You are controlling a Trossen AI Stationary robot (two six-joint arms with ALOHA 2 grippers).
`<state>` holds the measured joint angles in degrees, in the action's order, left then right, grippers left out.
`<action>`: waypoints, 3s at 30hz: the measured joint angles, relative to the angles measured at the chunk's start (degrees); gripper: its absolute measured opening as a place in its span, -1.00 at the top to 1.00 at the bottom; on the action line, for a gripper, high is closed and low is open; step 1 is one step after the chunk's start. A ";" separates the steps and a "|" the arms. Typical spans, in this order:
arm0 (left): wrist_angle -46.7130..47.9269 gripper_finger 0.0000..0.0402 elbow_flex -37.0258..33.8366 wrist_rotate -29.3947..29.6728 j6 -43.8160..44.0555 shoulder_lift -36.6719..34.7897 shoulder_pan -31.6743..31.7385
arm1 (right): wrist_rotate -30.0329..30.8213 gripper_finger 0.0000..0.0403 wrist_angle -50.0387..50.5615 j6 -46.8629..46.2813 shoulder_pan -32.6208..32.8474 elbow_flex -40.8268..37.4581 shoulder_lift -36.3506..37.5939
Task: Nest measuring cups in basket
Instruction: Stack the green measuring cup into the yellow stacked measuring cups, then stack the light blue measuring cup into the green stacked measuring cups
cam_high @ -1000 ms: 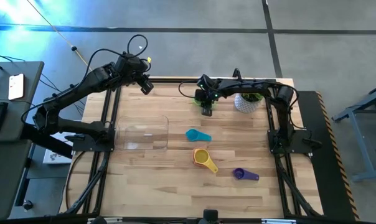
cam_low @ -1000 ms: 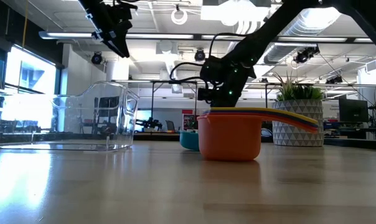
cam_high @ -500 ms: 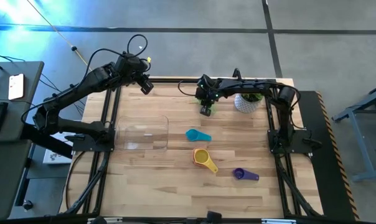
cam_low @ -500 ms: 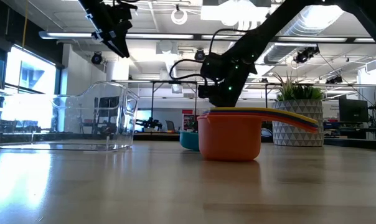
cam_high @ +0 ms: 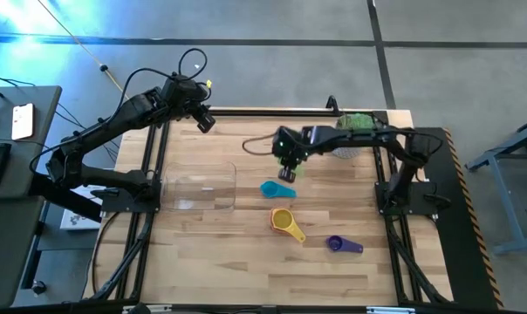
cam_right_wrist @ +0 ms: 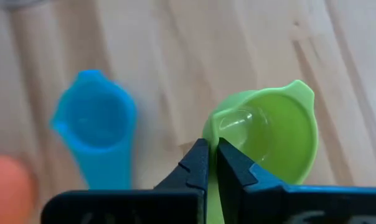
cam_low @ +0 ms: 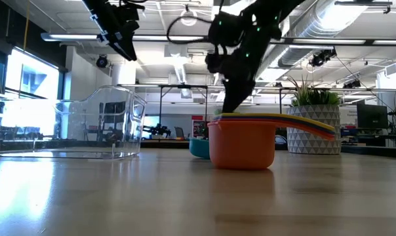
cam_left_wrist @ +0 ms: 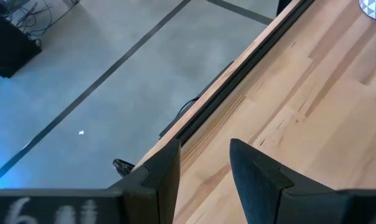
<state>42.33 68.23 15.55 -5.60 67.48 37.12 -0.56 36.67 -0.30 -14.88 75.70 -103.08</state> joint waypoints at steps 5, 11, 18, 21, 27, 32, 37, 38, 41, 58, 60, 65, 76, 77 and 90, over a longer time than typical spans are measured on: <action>0.00 0.35 0.00 -0.02 -0.01 0.00 0.00 | 2.55 0.99 2.21 -5.78 6.66 0.00 2.86; 0.00 0.35 0.00 -0.02 -0.01 0.00 0.00 | 3.54 1.00 2.22 -12.28 14.21 0.00 5.12; 0.02 0.35 0.00 -1.38 0.64 0.00 0.00 | 6.96 1.00 6.96 -22.95 21.98 2.84 5.26; 0.01 0.35 0.00 -3.04 1.06 0.00 -0.02 | 10.47 1.00 11.74 -26.76 24.64 6.29 5.26; 0.03 0.35 0.00 -3.60 1.06 0.00 -0.02 | 12.11 1.00 15.01 -32.44 28.38 9.53 5.11; 0.35 0.35 0.00 -3.61 1.09 0.00 -0.02 | 11.36 1.00 14.55 -35.75 31.80 9.53 4.07; 0.39 0.35 0.00 -4.70 3.31 0.02 -0.02 | 9.99 1.00 12.31 -35.56 34.41 9.53 1.25; 0.40 0.35 -0.01 -5.01 3.50 0.01 -0.02 | 10.00 1.00 12.24 -35.72 34.67 9.53 0.61; 0.48 0.35 -0.02 -5.16 3.53 0.02 -0.06 | 10.49 1.00 11.81 -35.73 34.93 9.51 -0.73; 1.49 0.35 -0.02 -5.16 3.49 0.02 -0.04 | 8.81 0.99 9.77 -35.71 34.39 9.44 -5.30; 1.55 0.35 -0.02 -5.16 3.49 0.02 -0.04 | 8.88 0.96 9.47 -35.41 34.39 9.45 -5.27; 1.55 0.35 -0.02 -5.16 3.49 0.02 -0.02 | 8.85 0.84 9.52 -35.30 34.39 9.44 -5.27; 1.57 0.35 -0.02 -5.16 3.47 0.02 -0.02 | 8.47 0.68 9.35 -35.99 34.39 9.44 -5.27; 1.57 0.35 -0.02 -5.16 3.47 0.02 -0.02 | 8.42 0.68 9.35 -36.47 34.39 9.44 -5.27; 1.97 0.35 -0.02 -9.71 3.47 0.02 -0.04 | 9.49 0.67 9.02 -42.34 29.85 9.44 -5.23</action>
<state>44.30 68.20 5.84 -2.13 67.51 37.08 8.94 45.69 -42.64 14.97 85.14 -108.31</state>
